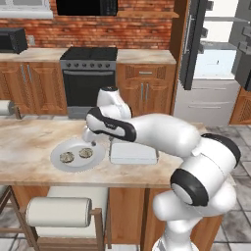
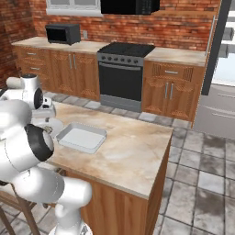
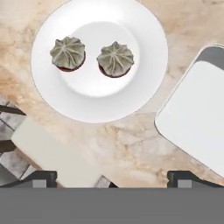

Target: Place two dumplings into each of the tupperware containers and then place the containers in the fridge.

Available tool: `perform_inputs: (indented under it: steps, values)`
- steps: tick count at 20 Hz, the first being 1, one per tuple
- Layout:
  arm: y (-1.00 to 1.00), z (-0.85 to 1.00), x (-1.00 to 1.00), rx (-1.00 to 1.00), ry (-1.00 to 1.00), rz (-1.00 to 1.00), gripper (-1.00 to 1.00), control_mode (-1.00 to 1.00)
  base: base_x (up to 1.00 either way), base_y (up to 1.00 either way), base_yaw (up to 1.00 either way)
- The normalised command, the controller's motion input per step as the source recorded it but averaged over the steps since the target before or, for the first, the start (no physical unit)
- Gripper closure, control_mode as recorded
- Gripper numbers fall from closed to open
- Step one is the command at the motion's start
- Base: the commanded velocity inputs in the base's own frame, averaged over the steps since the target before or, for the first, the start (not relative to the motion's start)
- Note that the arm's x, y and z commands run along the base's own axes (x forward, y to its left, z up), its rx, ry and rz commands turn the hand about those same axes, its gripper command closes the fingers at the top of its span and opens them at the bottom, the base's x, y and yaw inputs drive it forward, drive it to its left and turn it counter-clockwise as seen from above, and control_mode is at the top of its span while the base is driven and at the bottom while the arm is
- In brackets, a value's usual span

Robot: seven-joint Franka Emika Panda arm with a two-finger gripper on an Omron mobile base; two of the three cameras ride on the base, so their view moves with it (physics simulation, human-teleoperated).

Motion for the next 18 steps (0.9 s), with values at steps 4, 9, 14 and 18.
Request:
perform_inputs:
  steps: [4,9,14,18]
  values:
    - [0.31,-0.41,0.27,0.00,0.24,0.10,-1.00,-1.00,0.00,0.00,0.00]
    - [0.24,-0.49,0.26,-0.01,0.20,0.08,-1.00,-1.00,0.00,0.00,0.00]
    - [0.05,-0.31,0.30,-0.09,0.10,0.00,-1.00,-1.00,0.00,0.00,0.00]
    - [0.19,-0.21,0.35,-0.08,0.17,0.00,-1.00,-1.00,0.00,0.00,0.00]
